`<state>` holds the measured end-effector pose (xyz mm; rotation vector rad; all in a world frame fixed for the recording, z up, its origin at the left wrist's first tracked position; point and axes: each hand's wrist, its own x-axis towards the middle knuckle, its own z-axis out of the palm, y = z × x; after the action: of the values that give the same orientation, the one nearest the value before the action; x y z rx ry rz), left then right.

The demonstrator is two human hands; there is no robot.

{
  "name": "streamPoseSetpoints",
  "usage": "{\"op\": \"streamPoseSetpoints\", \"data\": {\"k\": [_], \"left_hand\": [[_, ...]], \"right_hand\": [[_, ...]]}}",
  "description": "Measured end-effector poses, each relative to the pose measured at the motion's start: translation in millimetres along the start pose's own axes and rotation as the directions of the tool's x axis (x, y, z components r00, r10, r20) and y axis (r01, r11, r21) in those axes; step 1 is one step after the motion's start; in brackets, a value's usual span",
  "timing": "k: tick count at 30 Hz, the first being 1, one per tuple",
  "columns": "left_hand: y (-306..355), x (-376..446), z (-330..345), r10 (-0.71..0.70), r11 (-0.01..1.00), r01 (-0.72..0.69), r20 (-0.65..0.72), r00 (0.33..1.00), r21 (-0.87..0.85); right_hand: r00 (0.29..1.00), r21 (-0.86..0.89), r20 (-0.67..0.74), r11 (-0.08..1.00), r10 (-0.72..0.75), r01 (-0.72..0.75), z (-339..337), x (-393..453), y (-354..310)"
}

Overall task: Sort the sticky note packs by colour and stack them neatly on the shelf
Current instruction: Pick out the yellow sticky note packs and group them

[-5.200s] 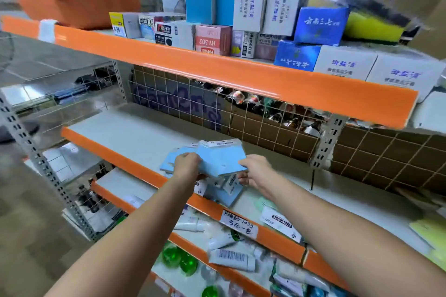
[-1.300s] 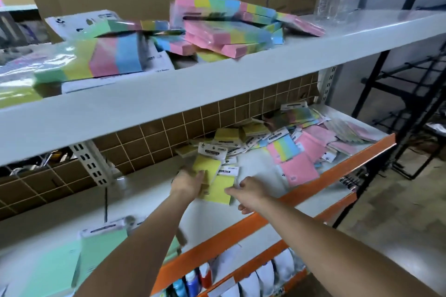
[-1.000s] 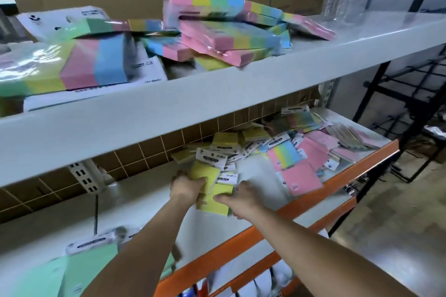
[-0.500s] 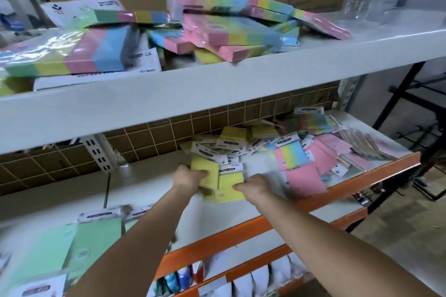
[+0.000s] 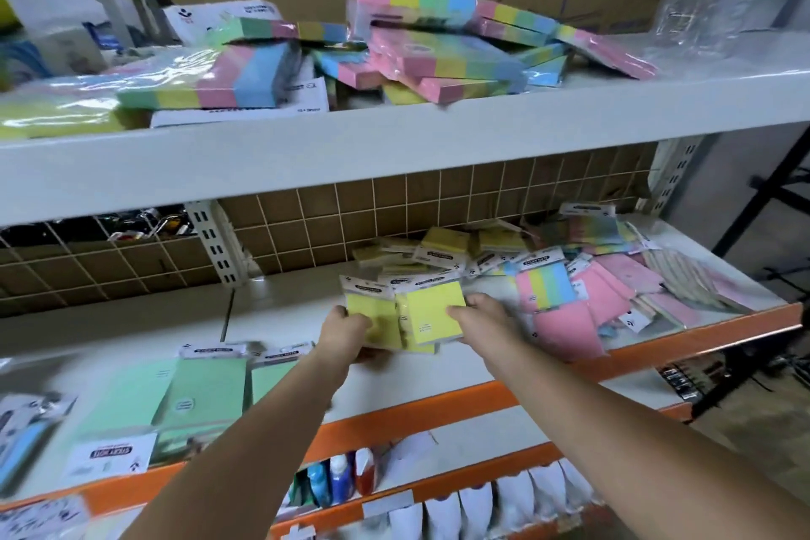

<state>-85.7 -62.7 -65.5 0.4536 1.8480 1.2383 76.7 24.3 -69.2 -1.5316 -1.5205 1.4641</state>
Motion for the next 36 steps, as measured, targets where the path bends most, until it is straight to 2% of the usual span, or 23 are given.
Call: {"op": "streamPoseSetpoints", "data": {"k": [4,9,11,15,17,20,23,25,30,36], "left_hand": [[-1.4,-7.2,8.2,-0.076,0.997,0.076,0.003,0.997,-0.027],[3.3,-24.8,11.6,-0.168,0.935,0.184,0.076,0.983,-0.304],[1.3,-26.6,9.5,-0.165,0.937,0.19,0.107,0.98,-0.293],[-6.6,-20.6,3.5,-0.111,0.981,0.118,0.055,0.992,-0.156],[-7.6,-20.9,0.5,-0.104,0.978,0.11,0.044,0.994,-0.177],[-7.1,-22.3,-3.9,-0.089,0.971,0.094,0.031,0.996,-0.22],[-7.9,-20.2,-8.1,-0.08,0.97,0.079,0.005,0.997,-0.231],[-8.6,-17.9,-10.6,-0.088,0.969,0.083,-0.013,0.996,-0.232],[-13.7,-14.1,-14.6,-0.085,0.98,0.081,-0.014,0.996,-0.181],[-16.7,-10.1,-13.3,-0.08,0.977,0.076,-0.014,0.997,-0.198]], "right_hand": [[0.994,0.044,0.109,0.999,-0.012,0.007,16.1,-6.8,-0.7],[0.978,-0.005,0.206,1.0,0.023,-0.023,30.2,-14.7,-0.5],[0.981,-0.056,0.191,0.998,0.027,-0.017,34.4,-13.7,2.5],[0.976,-0.135,0.212,0.99,0.057,-0.028,35.6,-10.8,4.3],[0.98,-0.185,0.187,0.982,0.06,-0.024,33.8,-7.6,6.1],[0.997,-0.302,0.077,0.953,0.014,0.01,30.1,1.4,7.9],[0.998,-0.438,-0.055,0.899,-0.001,-0.023,25.8,12.0,8.9],[0.996,-0.466,-0.094,0.883,0.005,-0.049,23.3,17.0,6.5],[0.996,-0.467,-0.011,0.88,0.088,-0.083,32.5,24.6,-0.1],[0.991,-0.463,-0.002,0.879,0.133,-0.119,41.1,24.6,-5.9]]}}
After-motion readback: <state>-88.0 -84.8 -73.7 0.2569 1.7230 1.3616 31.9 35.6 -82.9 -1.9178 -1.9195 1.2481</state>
